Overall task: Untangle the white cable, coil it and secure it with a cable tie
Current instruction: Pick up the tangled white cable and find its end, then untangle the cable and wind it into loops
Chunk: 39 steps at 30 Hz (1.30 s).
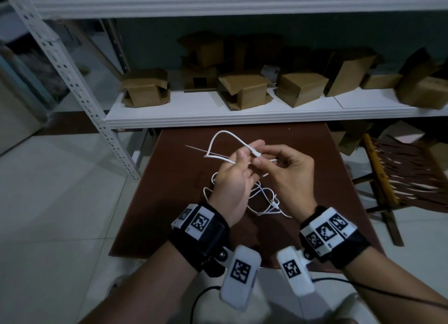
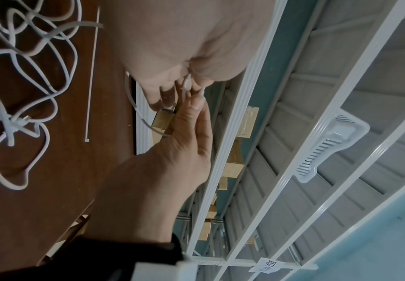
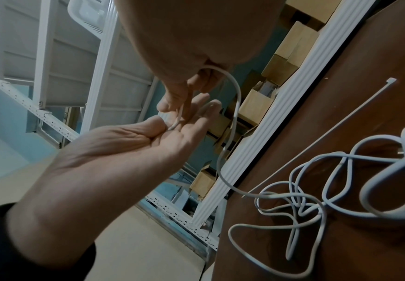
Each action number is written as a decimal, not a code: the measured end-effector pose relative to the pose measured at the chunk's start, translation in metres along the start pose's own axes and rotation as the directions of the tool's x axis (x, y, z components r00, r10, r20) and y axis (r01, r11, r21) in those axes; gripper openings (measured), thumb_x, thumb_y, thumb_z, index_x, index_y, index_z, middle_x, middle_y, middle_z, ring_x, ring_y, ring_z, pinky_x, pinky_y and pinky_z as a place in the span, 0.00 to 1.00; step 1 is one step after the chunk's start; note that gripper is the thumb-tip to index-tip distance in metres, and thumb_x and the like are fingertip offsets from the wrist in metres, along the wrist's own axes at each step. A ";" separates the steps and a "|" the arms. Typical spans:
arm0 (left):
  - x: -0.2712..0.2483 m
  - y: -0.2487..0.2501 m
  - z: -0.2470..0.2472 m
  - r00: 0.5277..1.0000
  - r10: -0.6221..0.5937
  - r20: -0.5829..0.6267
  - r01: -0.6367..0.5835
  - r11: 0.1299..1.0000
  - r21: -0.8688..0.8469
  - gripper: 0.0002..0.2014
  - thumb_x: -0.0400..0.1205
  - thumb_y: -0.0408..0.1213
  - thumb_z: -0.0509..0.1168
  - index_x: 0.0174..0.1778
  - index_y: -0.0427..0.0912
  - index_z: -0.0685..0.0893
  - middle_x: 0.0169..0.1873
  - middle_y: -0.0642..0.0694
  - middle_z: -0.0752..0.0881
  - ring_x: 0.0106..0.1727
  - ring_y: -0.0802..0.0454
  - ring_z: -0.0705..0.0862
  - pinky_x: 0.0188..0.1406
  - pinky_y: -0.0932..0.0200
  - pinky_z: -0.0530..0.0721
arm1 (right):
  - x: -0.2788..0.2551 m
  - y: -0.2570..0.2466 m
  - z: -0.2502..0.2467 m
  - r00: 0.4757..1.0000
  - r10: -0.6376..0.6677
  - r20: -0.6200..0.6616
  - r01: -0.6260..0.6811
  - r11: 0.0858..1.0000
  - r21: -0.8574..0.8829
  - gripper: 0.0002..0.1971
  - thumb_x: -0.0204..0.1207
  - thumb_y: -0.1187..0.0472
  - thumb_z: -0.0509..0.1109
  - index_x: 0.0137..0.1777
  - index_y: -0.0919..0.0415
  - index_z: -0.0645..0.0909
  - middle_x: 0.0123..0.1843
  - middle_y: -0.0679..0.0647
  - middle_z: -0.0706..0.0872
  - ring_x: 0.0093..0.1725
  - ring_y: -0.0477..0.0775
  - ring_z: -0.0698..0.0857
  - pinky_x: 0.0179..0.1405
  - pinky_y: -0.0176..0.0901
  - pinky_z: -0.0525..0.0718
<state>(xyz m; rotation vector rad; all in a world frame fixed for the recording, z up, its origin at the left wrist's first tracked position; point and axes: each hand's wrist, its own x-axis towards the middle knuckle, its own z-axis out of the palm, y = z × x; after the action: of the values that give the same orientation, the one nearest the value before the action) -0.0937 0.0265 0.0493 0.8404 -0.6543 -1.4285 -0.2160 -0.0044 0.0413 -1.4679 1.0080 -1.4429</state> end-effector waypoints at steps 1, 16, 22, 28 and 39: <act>0.000 0.001 -0.001 1.000 0.000 0.005 0.000 1.000 0.001 0.24 0.98 0.40 0.47 0.80 0.29 0.77 0.67 0.33 0.88 0.70 0.38 0.88 0.75 0.44 0.84 | 0.000 -0.001 0.000 1.000 0.011 0.012 -0.011 1.000 0.009 0.14 0.68 0.73 0.85 0.53 0.65 0.93 0.46 0.56 0.96 0.46 0.50 0.94 0.48 0.38 0.88; 0.005 0.020 -0.009 0.999 -0.029 0.027 0.028 0.998 0.055 0.16 0.96 0.29 0.49 0.56 0.31 0.82 0.62 0.33 0.91 0.57 0.42 0.94 0.62 0.49 0.92 | -0.002 -0.004 -0.011 0.980 -0.031 0.194 0.050 0.994 -0.094 0.14 0.68 0.70 0.87 0.52 0.60 0.93 0.48 0.53 0.95 0.49 0.54 0.95 0.52 0.51 0.93; 0.005 0.039 -0.023 0.999 -0.024 0.021 0.017 0.959 0.281 0.15 0.96 0.30 0.50 0.52 0.34 0.82 0.60 0.30 0.92 0.66 0.40 0.92 0.70 0.48 0.88 | 0.008 -0.005 -0.031 0.926 0.086 0.368 -0.005 0.977 -0.214 0.05 0.73 0.63 0.85 0.43 0.57 0.92 0.35 0.54 0.92 0.36 0.48 0.88 0.40 0.48 0.85; 0.006 0.047 -0.031 0.997 -0.016 0.080 -0.024 0.881 0.472 0.16 0.96 0.31 0.51 0.47 0.36 0.81 0.54 0.33 0.95 0.58 0.46 0.95 0.58 0.57 0.91 | 0.015 -0.006 -0.043 0.906 0.155 0.394 -0.026 0.949 -0.314 0.09 0.74 0.54 0.85 0.37 0.56 0.91 0.34 0.57 0.92 0.34 0.51 0.87 0.36 0.53 0.83; 0.002 0.047 -0.030 0.946 -0.268 0.185 0.138 0.845 0.517 0.17 0.96 0.33 0.53 0.53 0.28 0.84 0.53 0.24 0.92 0.55 0.35 0.95 0.57 0.48 0.94 | 0.028 -0.017 -0.053 0.961 0.093 0.260 -0.051 0.985 -0.165 0.07 0.76 0.65 0.82 0.38 0.63 0.90 0.30 0.62 0.86 0.32 0.45 0.79 0.32 0.37 0.74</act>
<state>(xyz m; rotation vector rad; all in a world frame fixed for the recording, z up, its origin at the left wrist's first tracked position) -0.0423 0.0253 0.0702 1.1708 -1.1945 -1.6008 -0.2683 -0.0263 0.0670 -1.6700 1.0114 -1.0970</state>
